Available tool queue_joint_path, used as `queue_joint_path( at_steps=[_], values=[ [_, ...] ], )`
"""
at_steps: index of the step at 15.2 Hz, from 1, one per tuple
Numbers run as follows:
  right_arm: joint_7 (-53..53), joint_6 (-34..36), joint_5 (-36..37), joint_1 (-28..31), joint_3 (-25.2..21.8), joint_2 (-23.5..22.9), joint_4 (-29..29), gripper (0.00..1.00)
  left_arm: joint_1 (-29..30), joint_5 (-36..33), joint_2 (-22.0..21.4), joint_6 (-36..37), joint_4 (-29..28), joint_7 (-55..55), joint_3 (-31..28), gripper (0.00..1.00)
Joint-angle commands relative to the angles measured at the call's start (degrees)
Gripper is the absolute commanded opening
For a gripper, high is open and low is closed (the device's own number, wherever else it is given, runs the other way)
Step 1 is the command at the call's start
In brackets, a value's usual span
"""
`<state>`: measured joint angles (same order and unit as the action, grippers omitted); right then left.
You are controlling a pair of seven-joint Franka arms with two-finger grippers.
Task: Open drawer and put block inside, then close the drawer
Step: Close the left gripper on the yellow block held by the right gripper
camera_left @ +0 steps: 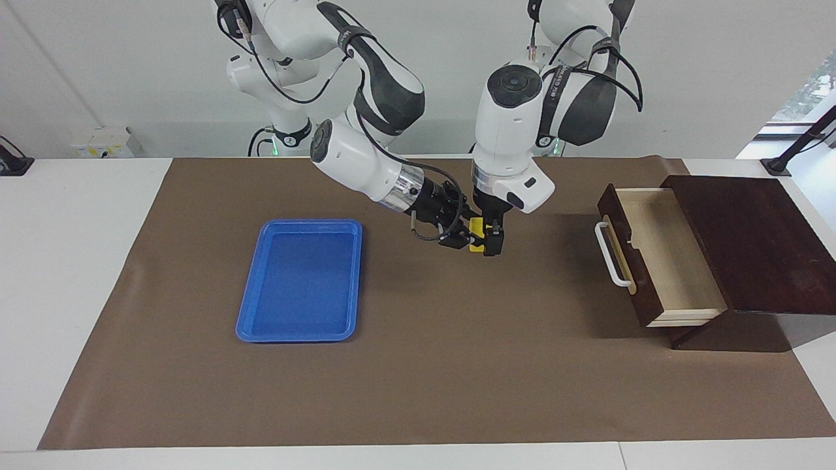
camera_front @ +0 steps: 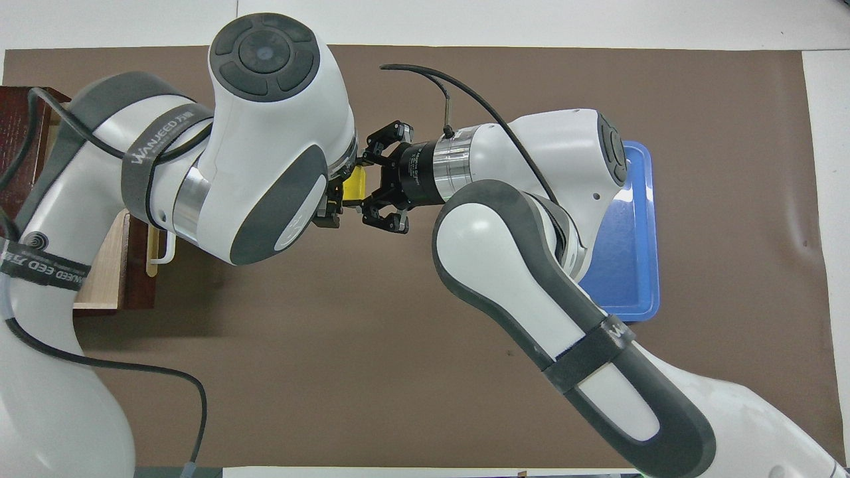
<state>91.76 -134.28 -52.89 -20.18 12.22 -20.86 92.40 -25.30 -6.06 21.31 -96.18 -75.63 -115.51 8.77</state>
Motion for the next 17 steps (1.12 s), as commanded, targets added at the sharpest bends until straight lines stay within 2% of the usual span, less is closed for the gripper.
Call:
queue_joint_path(
  at_steps=[1, 9, 12, 14, 15, 17],
  values=[
    [0.79, -0.81, -0.19, -0.3, 0.08, -0.68, -1.09, 0.0, -0.81, -0.97, 1.72, 2.66, 3.2, -0.41, -0.95, 0.9],
    [0.87, -0.81, -0.19, -0.3, 0.08, -0.68, -1.09, 0.0, -0.46, -1.06, 1.81, 2.93, 3.64, -0.24, -0.87, 0.86],
    [0.87, -0.81, -0.19, -0.3, 0.17, -0.68, -1.09, 0.0, -0.46, -1.06, 1.81, 2.76, 3.64, -0.24, -0.86, 0.77],
    [0.87, -0.81, -0.19, -0.3, 0.08, -0.68, -1.09, 0.0, -0.46, -0.97, 1.81, 2.58, 3.64, -0.15, -0.86, 0.61],
    [0.87, -0.81, -0.19, -0.3, 0.08, -0.68, -1.09, 0.0, -0.46, -0.97, 1.9, 2.58, 3.64, -0.15, -0.86, 0.47],
    [0.87, -0.81, -0.19, -0.3, 0.08, -0.68, -1.09, 0.0, -0.46, -0.89, 1.81, 2.32, 3.64, 0.55, -0.86, 0.03]
  ],
)
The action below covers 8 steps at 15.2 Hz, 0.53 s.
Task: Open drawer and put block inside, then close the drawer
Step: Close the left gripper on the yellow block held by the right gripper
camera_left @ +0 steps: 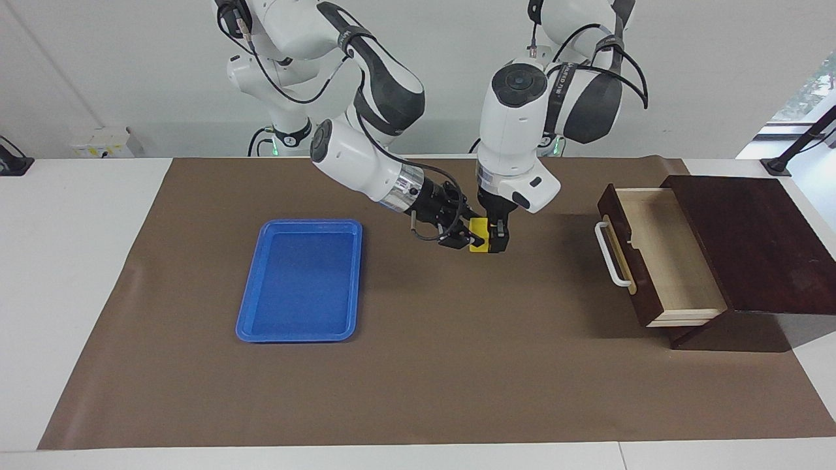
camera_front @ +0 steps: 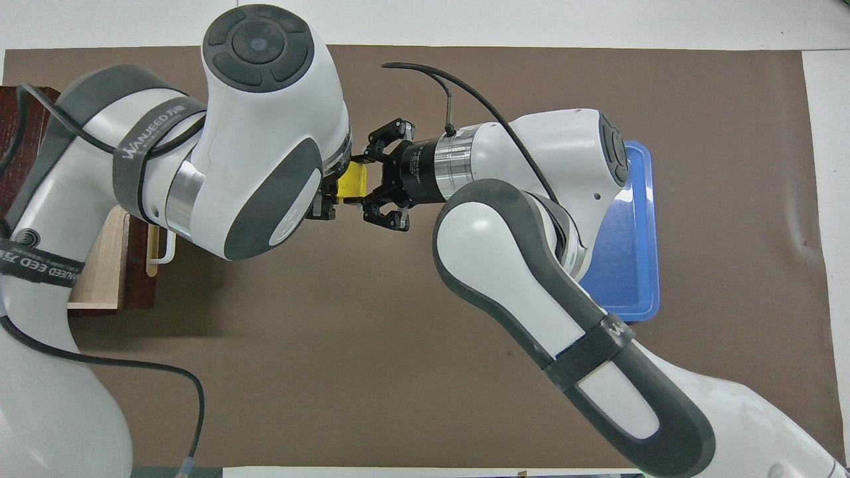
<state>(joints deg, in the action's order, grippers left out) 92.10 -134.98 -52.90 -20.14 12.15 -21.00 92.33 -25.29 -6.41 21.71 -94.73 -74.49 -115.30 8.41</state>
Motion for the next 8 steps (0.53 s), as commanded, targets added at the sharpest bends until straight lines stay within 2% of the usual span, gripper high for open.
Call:
queue_joint_path(
  at_steps=[1, 7, 8],
  values=[
    [0.54, -0.11, -0.18, -0.34, 0.15, -0.53, -1.01, 0.0, -0.47, -0.35, 1.4, 0.78, 2.59, 0.86, -0.5, 0.0],
    [0.63, -0.02, -0.27, -0.42, 0.24, -0.53, -1.01, 0.0, -0.03, 1.23, 1.31, 0.77, 2.68, 1.48, -0.5, 0.0],
    [0.8, 0.06, -0.27, -0.42, 0.24, -0.53, -1.01, 0.99, -0.03, 1.58, 1.31, 0.6, 2.68, 1.48, -0.5, 0.0]
  ],
)
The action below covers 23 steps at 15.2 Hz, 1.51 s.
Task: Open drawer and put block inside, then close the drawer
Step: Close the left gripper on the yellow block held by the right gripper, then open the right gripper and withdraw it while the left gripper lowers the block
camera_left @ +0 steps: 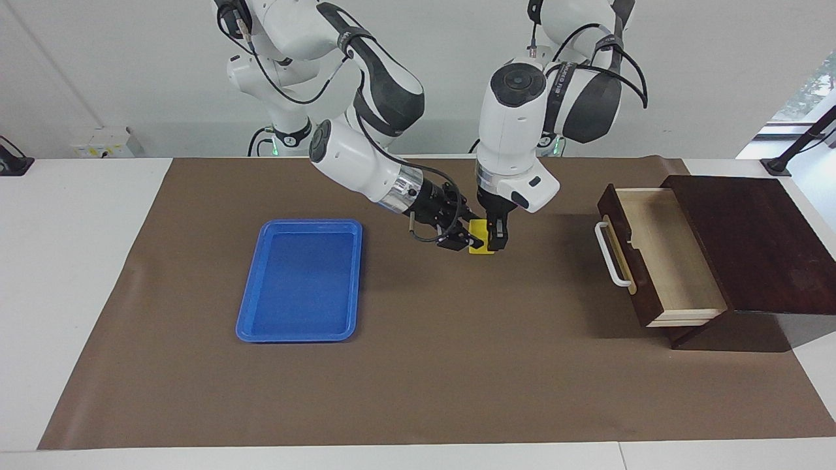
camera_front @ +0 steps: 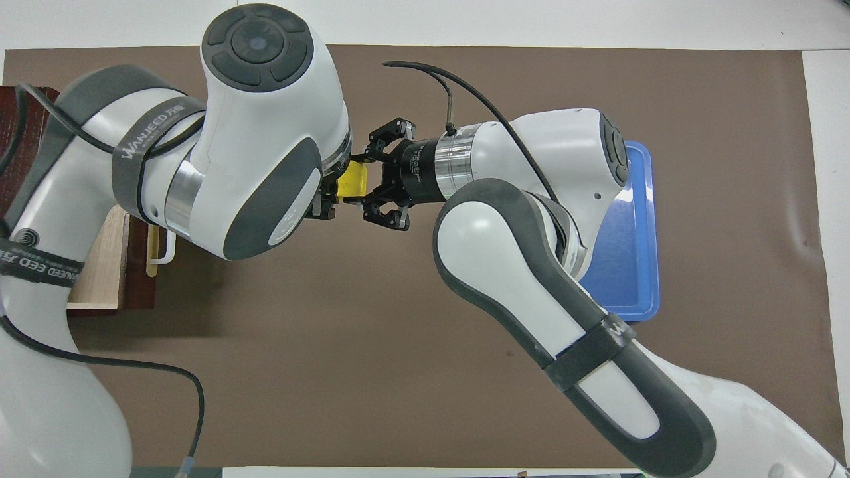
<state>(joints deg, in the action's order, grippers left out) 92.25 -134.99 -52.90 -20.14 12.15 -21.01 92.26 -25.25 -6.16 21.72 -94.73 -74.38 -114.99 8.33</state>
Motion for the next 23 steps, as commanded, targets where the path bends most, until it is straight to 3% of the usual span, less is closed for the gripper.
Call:
queue_joint_path(
  at_steps=[1, 9, 13, 18, 23],
  values=[
    [0.65, 0.25, -0.27, -0.6, 0.15, -0.53, -0.94, 1.0, -0.07, 1.68, 1.22, 0.6, 2.57, 1.17, -0.51, 0.0],
    [0.74, 2.62, -0.53, 1.33, -0.54, 0.35, -0.68, 1.0, 0.11, 1.59, 1.14, 0.86, 2.48, 2.31, -0.77, 0.0],
    [1.36, 11.75, 0.51, 13.17, -1.6, 2.81, -0.85, 1.0, 1.24, 1.59, 1.22, 1.13, 2.48, 3.63, -0.69, 0.0],
    [0.48, 19.13, 16.3, 21.36, -1.87, 5.71, -0.94, 1.0, 6.6, 1.16, 0.7, 4.1, 2.4, 10.55, -0.6, 0.0],
    [-13.99, 29.94, 29.86, 25.23, -2.04, 6.76, -3.58, 1.0, 16.88, -0.07, -0.18, 6.93, 2.22, 26.36, -0.51, 0.0]
  ],
)
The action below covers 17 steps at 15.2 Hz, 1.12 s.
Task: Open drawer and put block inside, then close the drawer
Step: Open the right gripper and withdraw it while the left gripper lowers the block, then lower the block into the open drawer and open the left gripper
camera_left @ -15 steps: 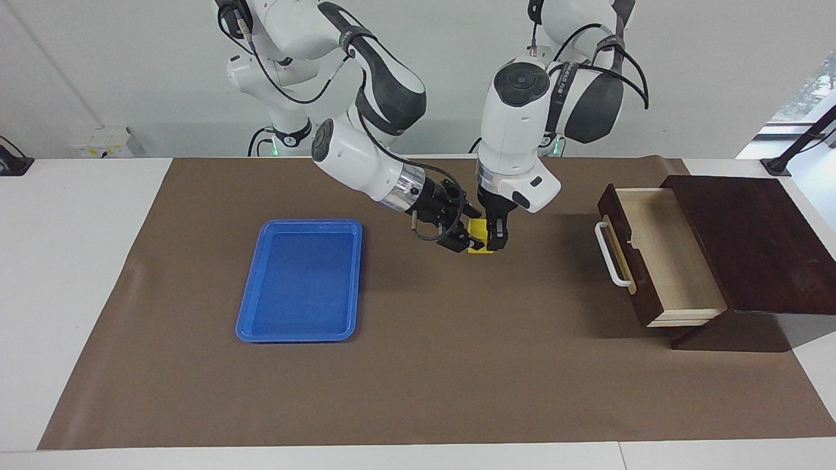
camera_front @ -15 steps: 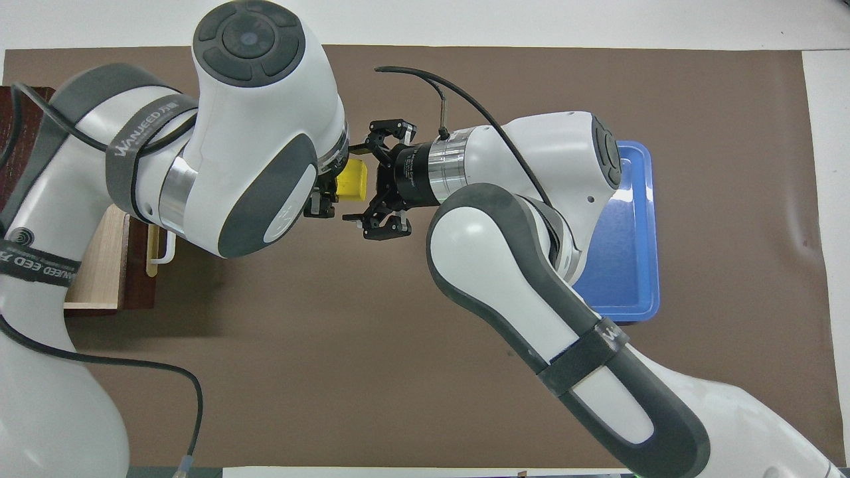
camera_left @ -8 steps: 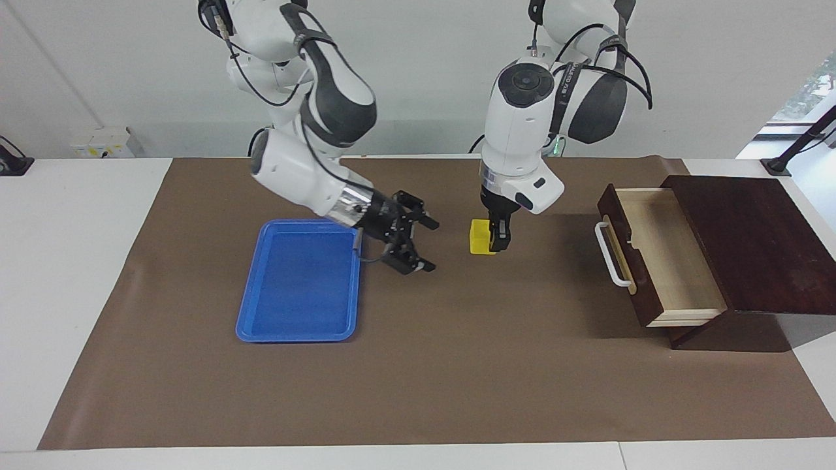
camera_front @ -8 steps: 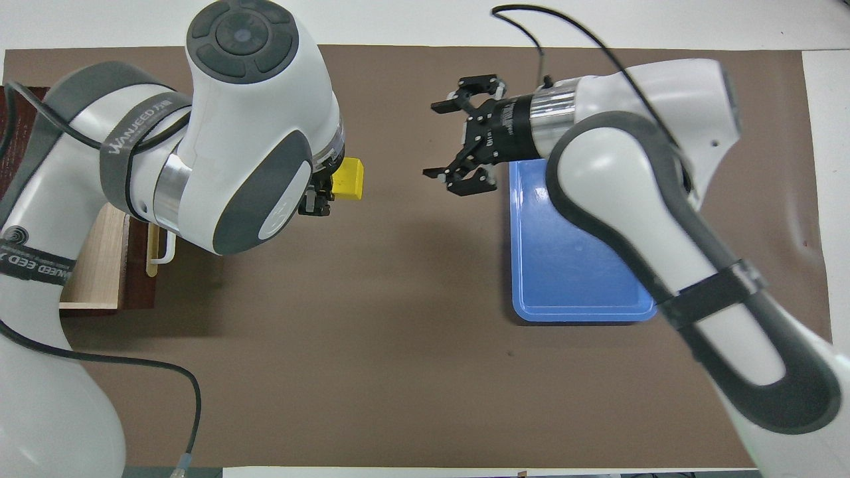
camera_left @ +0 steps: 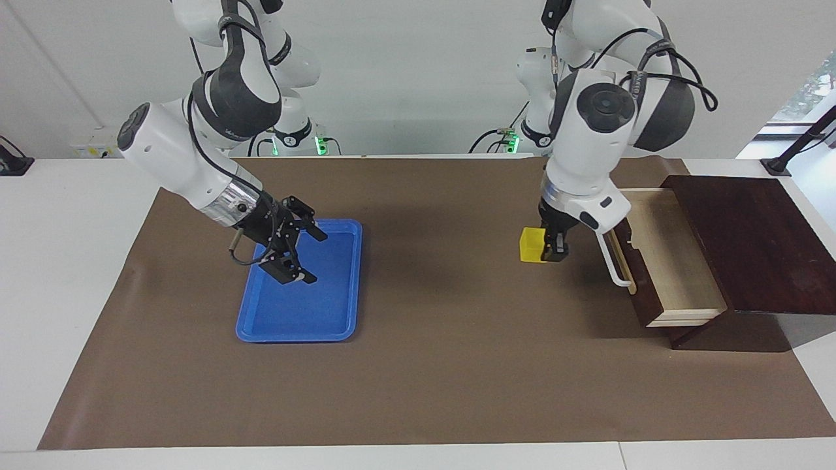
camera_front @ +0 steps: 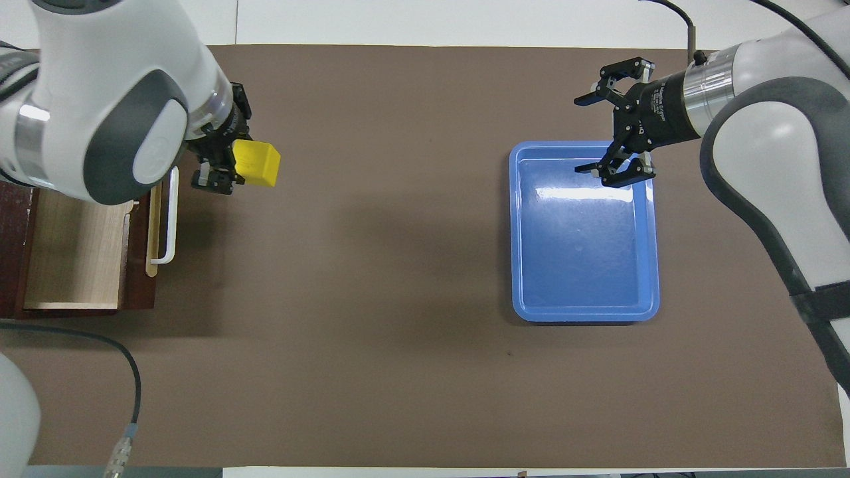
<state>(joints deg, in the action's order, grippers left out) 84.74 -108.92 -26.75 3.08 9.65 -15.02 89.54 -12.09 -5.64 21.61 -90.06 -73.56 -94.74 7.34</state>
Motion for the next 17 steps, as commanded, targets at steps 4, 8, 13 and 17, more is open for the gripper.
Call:
queue_joint_path(
  at_steps=[4, 8, 13, 17],
  values=[
    [-26.42, 13.01, 10.47, 5.0, 0.37, 4.02, -0.85, 1.0, 12.59, -0.08, -0.07, 1.12, 1.22, 21.23, 0.57, 0.0],
    [-48.64, 18.99, 18.91, 5.0, -0.41, 8.58, -0.07, 1.0, 20.07, 0.27, -1.12, -3.96, -1.83, 29.87, 0.57, 0.0],
    [-80.03, 23.48, 26.65, 4.03, -4.37, 15.61, 1.34, 1.0, 23.6, 0.54, -6.65, -15.57, -15.98, 25.95, 0.57, 0.0],
    [-90.44, 25.94, 29.21, 3.95, -4.55, 18.7, 1.78, 1.0, 23.51, 0.54, -8.24, -14.89, -19.33, 22.41, 0.57, 0.0]
  ],
)
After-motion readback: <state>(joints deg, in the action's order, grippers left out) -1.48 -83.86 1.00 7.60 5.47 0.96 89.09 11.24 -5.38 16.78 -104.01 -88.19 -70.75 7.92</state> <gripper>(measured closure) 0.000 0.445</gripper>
